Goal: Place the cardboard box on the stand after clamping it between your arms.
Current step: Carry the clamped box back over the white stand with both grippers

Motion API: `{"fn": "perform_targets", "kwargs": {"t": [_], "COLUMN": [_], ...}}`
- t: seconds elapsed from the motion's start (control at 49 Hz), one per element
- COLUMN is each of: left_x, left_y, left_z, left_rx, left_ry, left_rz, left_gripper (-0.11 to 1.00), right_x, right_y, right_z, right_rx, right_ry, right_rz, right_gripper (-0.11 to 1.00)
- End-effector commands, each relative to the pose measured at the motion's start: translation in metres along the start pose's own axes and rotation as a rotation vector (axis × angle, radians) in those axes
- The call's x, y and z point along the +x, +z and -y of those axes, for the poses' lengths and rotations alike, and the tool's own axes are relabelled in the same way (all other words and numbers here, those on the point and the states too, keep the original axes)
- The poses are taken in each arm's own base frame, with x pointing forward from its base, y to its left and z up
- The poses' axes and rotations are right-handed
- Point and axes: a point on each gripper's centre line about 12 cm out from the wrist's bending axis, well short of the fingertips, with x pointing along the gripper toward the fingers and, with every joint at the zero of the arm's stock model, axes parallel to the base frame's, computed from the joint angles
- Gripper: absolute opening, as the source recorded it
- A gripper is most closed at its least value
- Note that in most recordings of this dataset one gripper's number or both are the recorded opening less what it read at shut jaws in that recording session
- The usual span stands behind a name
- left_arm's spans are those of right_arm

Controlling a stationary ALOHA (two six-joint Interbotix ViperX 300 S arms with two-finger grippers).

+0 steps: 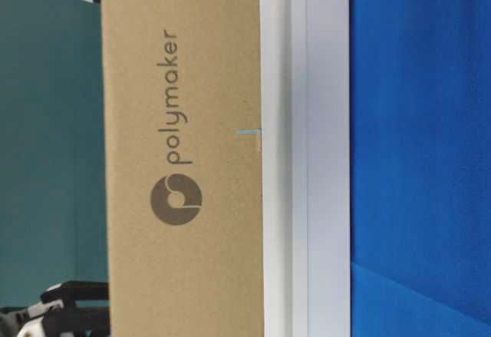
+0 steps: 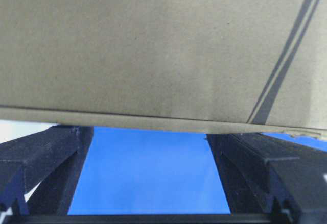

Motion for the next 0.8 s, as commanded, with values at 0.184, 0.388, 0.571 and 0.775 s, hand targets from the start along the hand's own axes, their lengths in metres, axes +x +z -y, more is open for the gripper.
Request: {"fn": "perform_targets", "kwargs": {"t": [0.184,0.388,0.571,0.775], "left_x": [-0.018,-0.014,-0.008,0.003], "left_y": [0.043,0.051,0.052,0.052], "left_z": [-0.03,-0.051,-0.073,-0.099], "left_rx": [0.034,0.043,0.079,0.096], "left_ry": [0.064,0.102,0.134,0.165], "left_rz": [0.166,0.164,0.121,0.074], "left_gripper": [0.85,0.84,0.84,0.84], "right_x": [-0.017,-0.014,-0.013,-0.01], "right_y": [0.039,0.045,0.051,0.056], "right_z": [0.029,0.054,0.075,0.096], "right_rx": [-0.01,-0.038,-0.042,-0.044], "right_ry": [-0.041,-0.062,-0.052,-0.048], "right_rz": [0.183,0.184,0.199,0.21], "right_gripper": [0.97,0.97,0.97,0.97]}}
